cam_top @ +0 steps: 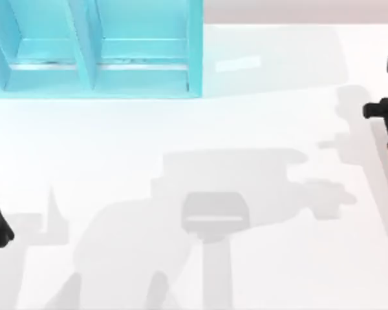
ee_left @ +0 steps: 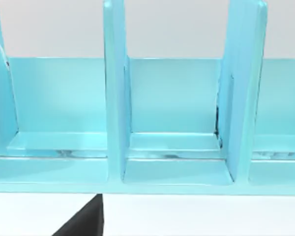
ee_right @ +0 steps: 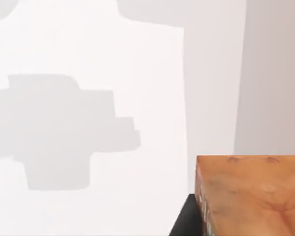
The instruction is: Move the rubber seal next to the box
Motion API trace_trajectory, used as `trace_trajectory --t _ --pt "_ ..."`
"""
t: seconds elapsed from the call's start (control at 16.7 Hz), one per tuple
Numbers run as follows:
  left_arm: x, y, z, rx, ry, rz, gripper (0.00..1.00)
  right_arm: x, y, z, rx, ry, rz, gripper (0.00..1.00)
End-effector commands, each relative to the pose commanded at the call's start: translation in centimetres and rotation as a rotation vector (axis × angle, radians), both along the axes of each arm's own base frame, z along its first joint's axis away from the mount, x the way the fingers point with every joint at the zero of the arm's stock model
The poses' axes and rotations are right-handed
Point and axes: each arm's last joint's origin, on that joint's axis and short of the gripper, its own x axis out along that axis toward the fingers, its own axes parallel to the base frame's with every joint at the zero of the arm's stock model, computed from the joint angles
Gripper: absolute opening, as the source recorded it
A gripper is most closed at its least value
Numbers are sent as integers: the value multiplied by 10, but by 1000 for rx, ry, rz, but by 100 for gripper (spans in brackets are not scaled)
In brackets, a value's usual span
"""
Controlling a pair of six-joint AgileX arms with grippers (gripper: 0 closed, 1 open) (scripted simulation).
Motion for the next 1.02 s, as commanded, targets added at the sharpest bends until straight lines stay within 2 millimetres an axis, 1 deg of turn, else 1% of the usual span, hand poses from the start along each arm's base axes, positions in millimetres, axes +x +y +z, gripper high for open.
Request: trace_trajectory --t 0.12,0.36,1.02 --pt "0 0 0 0 0 0 100 -8 -3 -10 -34 63 -9 0" --pt "0 0 0 0 0 0 100 -9 -4 -11 -40 73 -10 0" --pt "0 0 0 0 0 0 100 -9 -4 -11 -40 73 -10 83"
